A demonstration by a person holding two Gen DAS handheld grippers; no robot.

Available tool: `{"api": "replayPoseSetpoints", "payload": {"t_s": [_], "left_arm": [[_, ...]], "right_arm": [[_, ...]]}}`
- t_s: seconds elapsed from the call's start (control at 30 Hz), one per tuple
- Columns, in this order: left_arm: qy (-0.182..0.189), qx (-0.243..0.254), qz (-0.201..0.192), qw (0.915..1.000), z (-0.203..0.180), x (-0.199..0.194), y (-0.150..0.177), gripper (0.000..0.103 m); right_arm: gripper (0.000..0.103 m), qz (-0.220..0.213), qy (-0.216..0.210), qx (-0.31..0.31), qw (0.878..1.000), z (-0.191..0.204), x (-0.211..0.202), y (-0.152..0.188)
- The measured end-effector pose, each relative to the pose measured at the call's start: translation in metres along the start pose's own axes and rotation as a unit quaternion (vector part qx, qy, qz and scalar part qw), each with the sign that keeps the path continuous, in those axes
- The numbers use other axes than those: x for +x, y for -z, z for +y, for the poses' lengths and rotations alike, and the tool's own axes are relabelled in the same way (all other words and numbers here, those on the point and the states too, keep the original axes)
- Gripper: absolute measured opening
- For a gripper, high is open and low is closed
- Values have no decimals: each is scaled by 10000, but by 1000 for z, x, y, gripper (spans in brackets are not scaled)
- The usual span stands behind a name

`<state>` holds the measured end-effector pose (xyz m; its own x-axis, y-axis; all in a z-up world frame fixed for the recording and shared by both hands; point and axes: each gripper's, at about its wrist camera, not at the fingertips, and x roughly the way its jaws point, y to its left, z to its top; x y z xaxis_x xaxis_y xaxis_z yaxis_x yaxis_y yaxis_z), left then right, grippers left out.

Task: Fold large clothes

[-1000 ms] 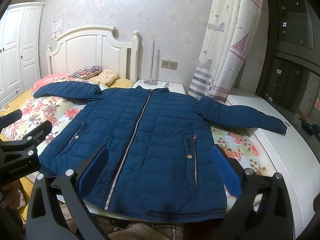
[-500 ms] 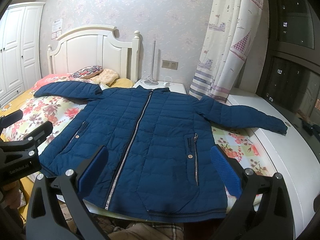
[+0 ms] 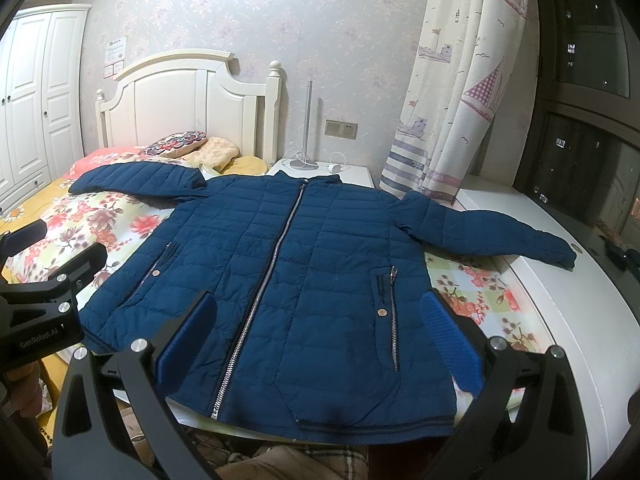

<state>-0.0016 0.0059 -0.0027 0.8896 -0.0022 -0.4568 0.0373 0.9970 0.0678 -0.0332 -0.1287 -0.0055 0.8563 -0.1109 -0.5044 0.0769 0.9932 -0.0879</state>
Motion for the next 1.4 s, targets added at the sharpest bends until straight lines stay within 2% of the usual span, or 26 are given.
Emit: {"api": "replayPoseSetpoints", "payload": {"t_s": [0.63, 1.0, 1.1, 1.23, 1.33, 1.4], "left_arm": [[2, -1, 6, 10000, 0, 0, 0, 99], [38, 56, 149, 9999, 0, 14, 9, 99], [149, 132, 437, 9988, -4, 45, 9, 99], [263, 354, 1209, 9917, -13, 127, 0, 99], [450, 415, 1916, 9796, -17, 202, -9, 99], [282, 413, 2167, 9750, -17, 249, -16, 99]], "right_arm": [[101, 8, -7, 2, 10000, -2, 1, 0], [101, 143, -79, -2, 9999, 21, 19, 16], [101, 400, -171, 136, 9990, 4, 47, 20], [101, 999, -165, 811, 9915, -51, 106, 17], [101, 1254, 135, 1791, 9757, -117, 158, 15], [101, 1299, 419, 2335, 9627, -157, 188, 15]]}}
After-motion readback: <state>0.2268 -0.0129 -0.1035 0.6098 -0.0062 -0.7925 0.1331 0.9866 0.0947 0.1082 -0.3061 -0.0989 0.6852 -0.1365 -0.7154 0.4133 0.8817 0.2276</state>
